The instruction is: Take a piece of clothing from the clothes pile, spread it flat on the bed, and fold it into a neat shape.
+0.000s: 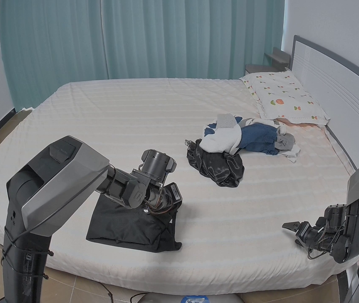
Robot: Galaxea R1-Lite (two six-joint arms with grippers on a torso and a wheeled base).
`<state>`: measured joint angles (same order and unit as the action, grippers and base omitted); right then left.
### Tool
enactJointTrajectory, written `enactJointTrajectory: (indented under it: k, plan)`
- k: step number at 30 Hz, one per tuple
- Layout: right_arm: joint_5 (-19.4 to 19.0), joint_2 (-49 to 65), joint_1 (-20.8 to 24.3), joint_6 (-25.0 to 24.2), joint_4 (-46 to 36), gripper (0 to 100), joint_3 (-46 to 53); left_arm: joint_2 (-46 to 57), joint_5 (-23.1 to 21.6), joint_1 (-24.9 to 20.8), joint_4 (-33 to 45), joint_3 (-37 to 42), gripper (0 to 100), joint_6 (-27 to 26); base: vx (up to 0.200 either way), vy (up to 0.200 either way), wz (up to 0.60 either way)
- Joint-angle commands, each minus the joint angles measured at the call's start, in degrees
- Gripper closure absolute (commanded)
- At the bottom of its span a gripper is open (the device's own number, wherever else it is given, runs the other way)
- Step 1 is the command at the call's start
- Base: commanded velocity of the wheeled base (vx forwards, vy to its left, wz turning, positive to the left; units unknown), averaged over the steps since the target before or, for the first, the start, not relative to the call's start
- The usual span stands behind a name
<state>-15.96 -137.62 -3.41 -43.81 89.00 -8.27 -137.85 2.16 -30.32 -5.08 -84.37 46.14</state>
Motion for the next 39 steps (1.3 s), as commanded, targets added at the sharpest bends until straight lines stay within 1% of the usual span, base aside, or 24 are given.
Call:
enactJointTrajectory:
  k: [1, 2, 6, 8, 10, 11, 12, 14, 15, 17, 18, 19, 20, 22, 25, 29, 31, 35, 39]
  plan:
    - [0.0, -0.1, 0.0, 0.0, 0.7, 0, 0.0, 1.3, -0.9, 0.3, 0.2, 0.9, 0, 0.8, 0.0, 0.0, 0.0]
    - [0.0, -0.1, 0.0, 0.0, 0.7, 0, 0.0, 1.3, -0.9, 0.3, 0.2, 0.9, 0, 0.8, 0.0, 0.0, 0.0]
    - [0.0, -0.1, 0.0, 0.0, 0.7, 0, 0.1, 6.0, -6.1, 1.3, -0.4, 5.2, 0, 3.0, 0.0, 0.0, 0.0]
    - [0.0, 0.0, 0.0, 0.0, 0.7, 0, 0.1, 8.8, -8.0, 2.7, -0.9, 8.2, 0, 3.1, 0.0, 0.0, 0.0]
    - [0.0, 0.0, 0.0, 0.0, 0.7, 0, 0.2, 10.6, -8.7, 4.0, -2.4, 11.4, 0, 3.1, 0.0, 0.0, 0.0]
    - [0.0, 0.0, 0.0, 0.0, 0.7, 0, 0.2, 10.6, -8.7, 4.0, -2.4, 11.4, 0, 3.1, 0.0, 0.0, 0.0]
    - [-0.1, 0.0, 0.0, 0.0, 0.7, 0, 0.4, 12.3, -9.6, 5.9, -5.4, 15.6, 0, 3.1, 0.0, 0.0, 0.0]
    - [-0.1, 0.0, 0.0, 0.0, 0.7, 0, 0.4, 13.0, -10.4, 6.9, -7.5, 18.3, 0, 3.2, 0.0, 0.0, 0.0]
    - [-0.1, 0.0, 0.1, 0.0, 0.7, 0, 0.4, 14.1, -11.6, 8.6, -10.5, 22.1, 0, 3.3, 0.0, 0.0, 0.0]
    - [-0.1, 0.0, 0.0, 0.0, 0.7, 0, 0.4, 15.3, -13.1, 10.3, -14.1, 26.4, 0, 4.0, 0.0, 0.0, 0.0]
    - [-0.1, 0.0, 0.0, 0.0, 0.7, 0, 0.4, 15.8, -13.6, 11.2, -15.7, 28.3, 0, 4.5, 0.0, 0.0, 0.0]
    - [-0.1, 0.0, 0.0, 0.0, 0.7, 0, 0.4, 15.8, -13.6, 11.2, -15.7, 28.3, 0, 4.5, 0.0, 0.0, 0.0]
    - [-0.1, 0.0, 0.0, 0.0, 0.7, 0, 0.4, 16.6, -14.5, 12.9, -18.4, 31.1, 0, 5.3, 0.0, 0.0, 0.0]
    - [-0.1, 0.0, 0.0, 0.0, 0.7, 0, 0.4, 17.2, -15.3, 14.2, -20.2, 33.5, 0, 5.8, -0.2, 0.0, 0.0]
    - [0.0, -0.1, 0.1, 0.0, 0.7, 0, 0.3, 17.6, -16.0, 15.5, -21.9, 35.9, 0, 6.2, -0.067, 0.0, 0.0]
    - [0.0, -0.1, 0.1, 0.0, 0.7, 0, 0.3, 17.6, -16.0, 15.6, -22.2, 37.1, 0, 7.3, 0.0, 0.0, 0.0]
    - [0.0, -0.1, 0.1, 0.0, 0.7, 0, 0.3, 16.7, -16.5, 15.6, -23.1, 37.2, 0, 9.8, 0.0, 0.0, 0.0]
    - [0.2, -0.2, 0.2, 0.2, 0.7, 0, 0.3, 16.5, -17.9, 16.8, -26.1, 38.1, 0, 10.5, 0.0, 0.0, 0.0]
    - [1.0, -0.8, 0.4, 0.5, 0.7, 0, -0.3, 17.2, -19.1, 18.6, -27.2, 39.5, 0, 11.5, 0.0, 0.2, 0.0]
